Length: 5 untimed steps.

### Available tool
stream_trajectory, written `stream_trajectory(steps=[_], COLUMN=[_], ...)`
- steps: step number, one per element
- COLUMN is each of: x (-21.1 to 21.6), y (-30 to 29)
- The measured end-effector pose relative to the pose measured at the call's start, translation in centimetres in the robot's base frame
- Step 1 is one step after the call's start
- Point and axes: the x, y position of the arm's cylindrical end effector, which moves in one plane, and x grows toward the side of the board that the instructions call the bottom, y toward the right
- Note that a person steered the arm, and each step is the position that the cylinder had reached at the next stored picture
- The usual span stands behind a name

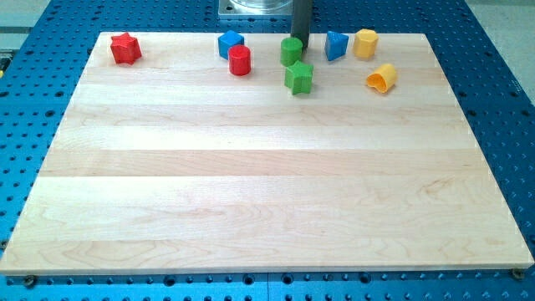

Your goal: Place the cube left to the red circle

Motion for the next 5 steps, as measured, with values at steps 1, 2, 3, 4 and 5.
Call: stream_trajectory(steps=[1,2,3,4,5], x=[2.2,-2.8,-3.2,-4.4,-0.6], y=[-1.6,-4.1,-10.5,-13.7,-13.5])
